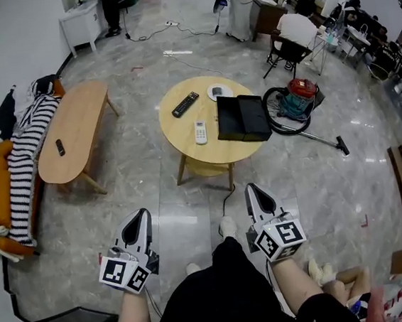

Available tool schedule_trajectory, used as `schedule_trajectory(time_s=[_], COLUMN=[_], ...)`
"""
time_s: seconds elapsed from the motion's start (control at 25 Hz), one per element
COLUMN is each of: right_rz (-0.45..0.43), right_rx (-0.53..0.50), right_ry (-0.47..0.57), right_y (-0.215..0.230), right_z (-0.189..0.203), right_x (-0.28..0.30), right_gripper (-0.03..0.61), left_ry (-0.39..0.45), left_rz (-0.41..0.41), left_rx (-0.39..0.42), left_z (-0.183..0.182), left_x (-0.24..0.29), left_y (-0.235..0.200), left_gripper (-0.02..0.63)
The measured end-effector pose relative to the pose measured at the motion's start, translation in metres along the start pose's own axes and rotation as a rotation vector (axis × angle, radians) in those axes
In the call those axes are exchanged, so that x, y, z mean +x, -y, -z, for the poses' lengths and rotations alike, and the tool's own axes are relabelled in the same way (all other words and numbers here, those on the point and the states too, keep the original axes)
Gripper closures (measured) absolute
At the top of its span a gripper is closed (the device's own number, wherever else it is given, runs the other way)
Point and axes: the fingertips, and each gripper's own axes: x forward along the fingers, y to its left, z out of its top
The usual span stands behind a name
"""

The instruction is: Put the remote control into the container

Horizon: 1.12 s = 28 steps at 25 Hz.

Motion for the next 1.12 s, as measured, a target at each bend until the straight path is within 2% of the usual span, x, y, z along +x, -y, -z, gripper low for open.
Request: schedule_trajectory(time_s=[0.28, 0.52, 0.72, 1.12], right_rz=[-0.008, -0.028, -0.067, -0.112], right_rx=[0.043, 0.078, 0.073, 0.094], right_ry=[-0.021, -0.045, -0.024, -0.026], right_y=[0.005, 0.042, 0.083, 0.204], right_z=[0.019, 0.024, 0.004, -0.022], right_x=[0.02, 0.068, 0.105, 0.158], right_gripper=[0.572, 0.572, 0.572, 0.572], left_ry=[-0.016, -0.021, -0.004, -0.038], left_rz=[-0.007, -0.067, -0.105, -0.116], left_rx=[0.032, 0.047, 0.049, 0.075], left_z=[0.0, 0.003, 0.004, 0.028], left_x=[0.011, 0.04, 0.099, 0.242], left_y=[-0.015, -0.033, -0.041, -0.015], left_gripper=[0.606, 0.606, 0.606, 0.606])
